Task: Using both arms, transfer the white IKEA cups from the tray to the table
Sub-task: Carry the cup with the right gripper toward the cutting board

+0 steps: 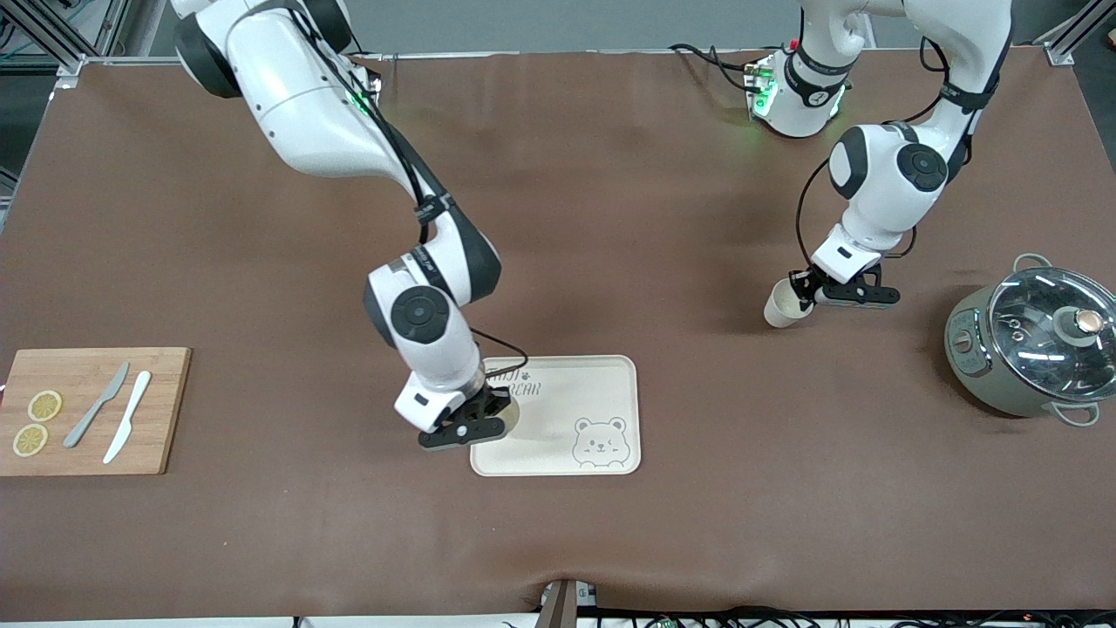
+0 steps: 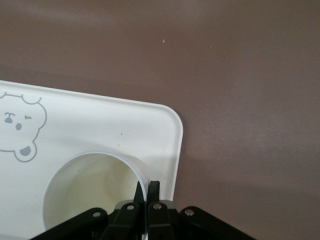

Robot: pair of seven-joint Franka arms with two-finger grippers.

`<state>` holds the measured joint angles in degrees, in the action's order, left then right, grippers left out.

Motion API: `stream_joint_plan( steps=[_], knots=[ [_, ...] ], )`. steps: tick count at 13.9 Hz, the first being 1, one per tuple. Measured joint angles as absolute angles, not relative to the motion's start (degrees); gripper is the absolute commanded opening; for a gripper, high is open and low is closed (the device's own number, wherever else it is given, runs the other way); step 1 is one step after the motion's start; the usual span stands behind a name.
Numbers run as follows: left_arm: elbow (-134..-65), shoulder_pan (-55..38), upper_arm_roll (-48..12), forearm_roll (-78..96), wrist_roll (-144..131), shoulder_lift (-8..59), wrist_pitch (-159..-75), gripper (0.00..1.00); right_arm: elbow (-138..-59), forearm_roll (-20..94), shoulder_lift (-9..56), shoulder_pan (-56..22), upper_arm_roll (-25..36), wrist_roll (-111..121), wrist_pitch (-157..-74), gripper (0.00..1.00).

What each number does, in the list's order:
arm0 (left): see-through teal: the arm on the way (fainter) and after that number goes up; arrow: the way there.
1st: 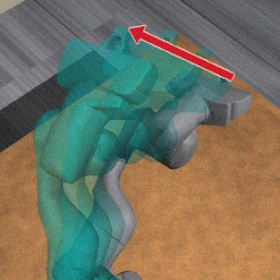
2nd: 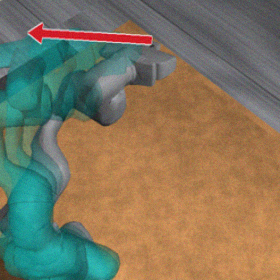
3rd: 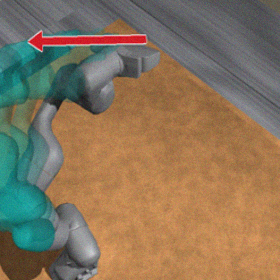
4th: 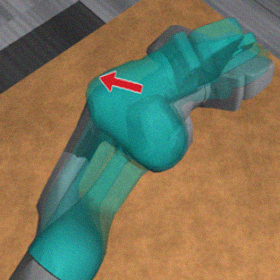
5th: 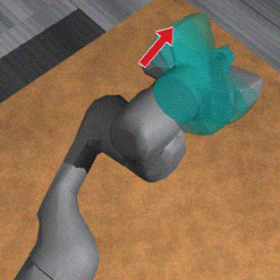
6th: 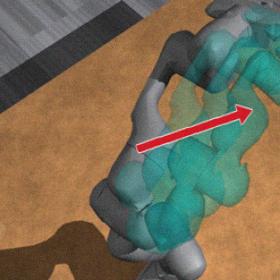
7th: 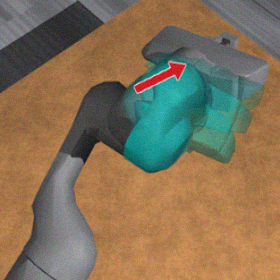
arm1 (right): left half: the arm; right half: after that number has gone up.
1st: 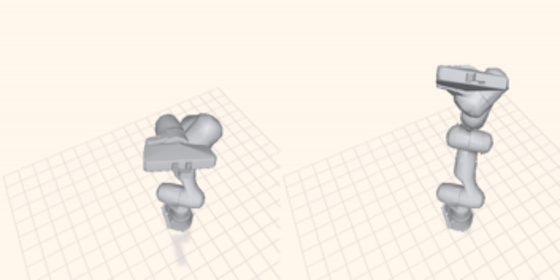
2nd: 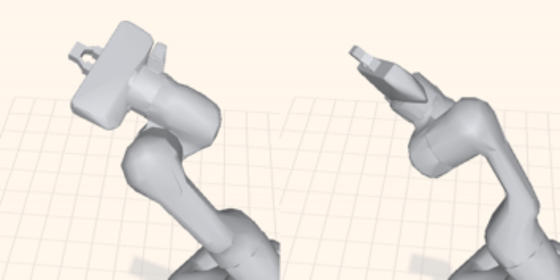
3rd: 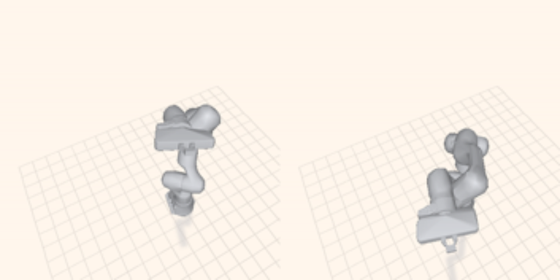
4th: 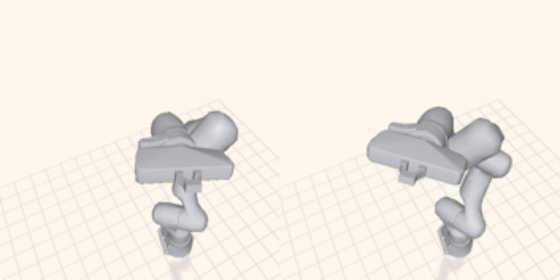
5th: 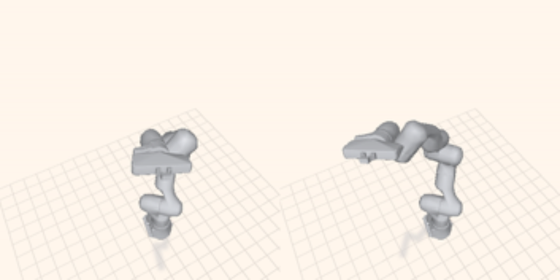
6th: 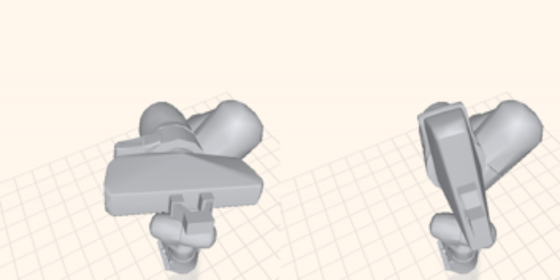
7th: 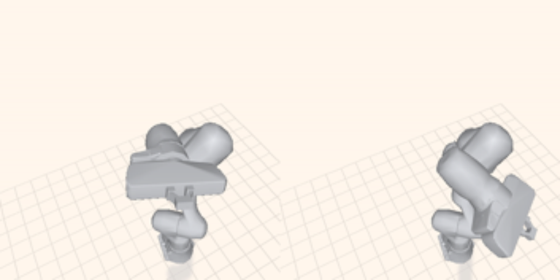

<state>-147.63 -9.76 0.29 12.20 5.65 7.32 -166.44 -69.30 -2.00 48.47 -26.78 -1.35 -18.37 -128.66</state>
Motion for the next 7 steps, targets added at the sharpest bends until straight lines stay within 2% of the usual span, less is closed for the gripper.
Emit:
stream_joint_plan(
  steps=[3,7],
  knots=[
    [-147.6,-9.8,0.3,12.2,5.7,7.3,-166.5,0.00,-69.2,0.8,45.0,-20.5,-3.6,-9.6,-124.1,0.00],
    [-147.7,-9.8,0.3,12.2,5.7,8.5,-167.9,0.00,-69.5,1.2,40.4,-16.4,-4.1,-3.7,-116.0,0.00]
  ],
)
